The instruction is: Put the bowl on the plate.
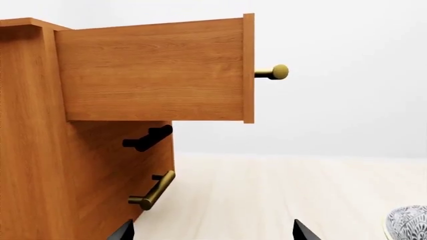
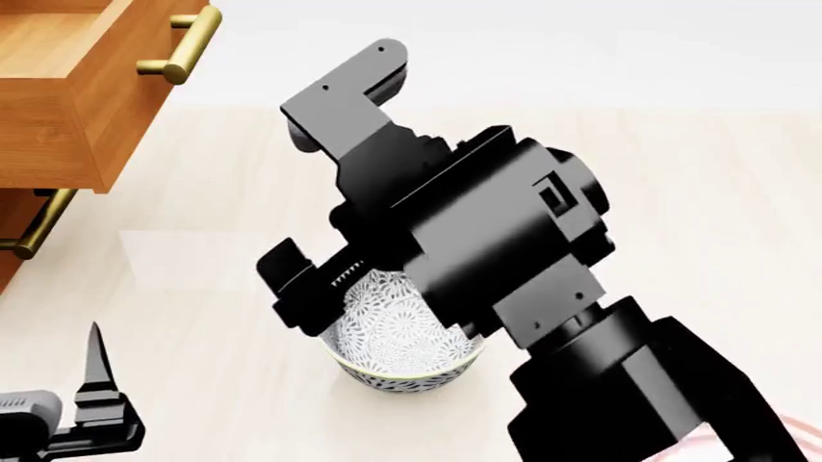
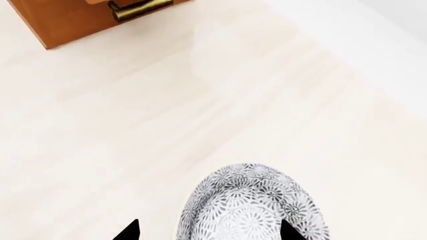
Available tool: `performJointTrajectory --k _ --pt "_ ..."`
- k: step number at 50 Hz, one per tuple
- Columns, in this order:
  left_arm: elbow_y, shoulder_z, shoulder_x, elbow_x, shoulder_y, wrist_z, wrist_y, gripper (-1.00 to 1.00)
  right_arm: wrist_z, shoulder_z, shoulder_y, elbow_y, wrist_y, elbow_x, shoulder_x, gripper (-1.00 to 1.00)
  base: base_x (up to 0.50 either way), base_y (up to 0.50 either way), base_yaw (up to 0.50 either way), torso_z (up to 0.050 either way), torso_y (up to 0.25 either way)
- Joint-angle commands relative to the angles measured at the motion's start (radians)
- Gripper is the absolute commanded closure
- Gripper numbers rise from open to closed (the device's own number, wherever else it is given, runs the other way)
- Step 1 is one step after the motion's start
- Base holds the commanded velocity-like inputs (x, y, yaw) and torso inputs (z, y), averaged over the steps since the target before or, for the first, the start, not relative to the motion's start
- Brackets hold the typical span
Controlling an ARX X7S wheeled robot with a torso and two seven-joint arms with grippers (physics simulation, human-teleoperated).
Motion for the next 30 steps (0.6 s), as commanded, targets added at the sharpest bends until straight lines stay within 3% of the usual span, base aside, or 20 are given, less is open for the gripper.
performJointTrajectory --k 1,12,25,30 --pt "0.011 0.001 -0.005 -0.006 0.003 -0.006 -0.003 -1.0 -0.049 -0.062 0.025 0.166 -0.109 -0.033 -0.059 -1.0 0.0 0.0 0.0 0.0 0.0" --pt "0.012 0.008 -0.008 -0.008 0.003 -0.009 -0.003 -1.0 -0.068 -0.129 0.031 0.293 -0.198 -0.017 -0.107 -1.0 0.0 0.0 0.0 0.0 0.0" --pt "0.03 0.011 -0.016 -0.012 0.006 -0.016 -0.013 -1.0 0.035 -0.567 0.096 0.462 -0.401 0.433 -0.109 -1.0 0.0 0.0 0.0 0.0 0.0" --pt "0.025 0.011 -0.017 -0.014 0.005 -0.017 -0.007 -1.0 0.05 -0.674 0.096 0.482 -0.446 0.537 -0.109 -1.0 0.0 0.0 0.0 0.0 0.0"
